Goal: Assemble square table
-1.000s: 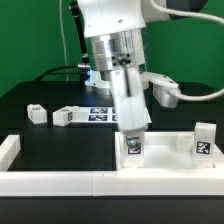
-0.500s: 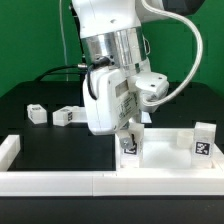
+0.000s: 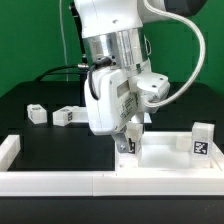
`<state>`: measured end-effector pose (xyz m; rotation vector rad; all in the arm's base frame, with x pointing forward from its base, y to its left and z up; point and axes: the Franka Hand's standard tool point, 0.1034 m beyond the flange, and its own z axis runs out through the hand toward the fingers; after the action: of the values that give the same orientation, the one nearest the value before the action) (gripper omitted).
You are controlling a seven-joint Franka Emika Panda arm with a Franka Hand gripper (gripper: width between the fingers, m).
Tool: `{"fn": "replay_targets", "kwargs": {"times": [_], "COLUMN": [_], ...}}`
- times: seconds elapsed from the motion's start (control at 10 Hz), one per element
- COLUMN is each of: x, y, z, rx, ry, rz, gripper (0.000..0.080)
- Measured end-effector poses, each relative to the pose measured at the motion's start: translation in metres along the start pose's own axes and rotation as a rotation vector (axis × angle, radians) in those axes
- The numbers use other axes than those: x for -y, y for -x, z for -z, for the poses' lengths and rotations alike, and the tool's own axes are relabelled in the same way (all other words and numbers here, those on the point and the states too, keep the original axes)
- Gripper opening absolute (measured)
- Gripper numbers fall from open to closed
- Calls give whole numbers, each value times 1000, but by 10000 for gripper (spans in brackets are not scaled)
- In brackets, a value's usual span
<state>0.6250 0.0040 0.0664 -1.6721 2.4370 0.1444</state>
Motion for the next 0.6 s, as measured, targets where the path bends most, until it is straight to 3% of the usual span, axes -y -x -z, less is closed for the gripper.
{"fn": "replay_targets", "kwargs": {"times": [0.6], "x": [0], "y": [0], "z": [0], "rx": [0], "ry": [0], "rz": [1], "gripper": [649]}}
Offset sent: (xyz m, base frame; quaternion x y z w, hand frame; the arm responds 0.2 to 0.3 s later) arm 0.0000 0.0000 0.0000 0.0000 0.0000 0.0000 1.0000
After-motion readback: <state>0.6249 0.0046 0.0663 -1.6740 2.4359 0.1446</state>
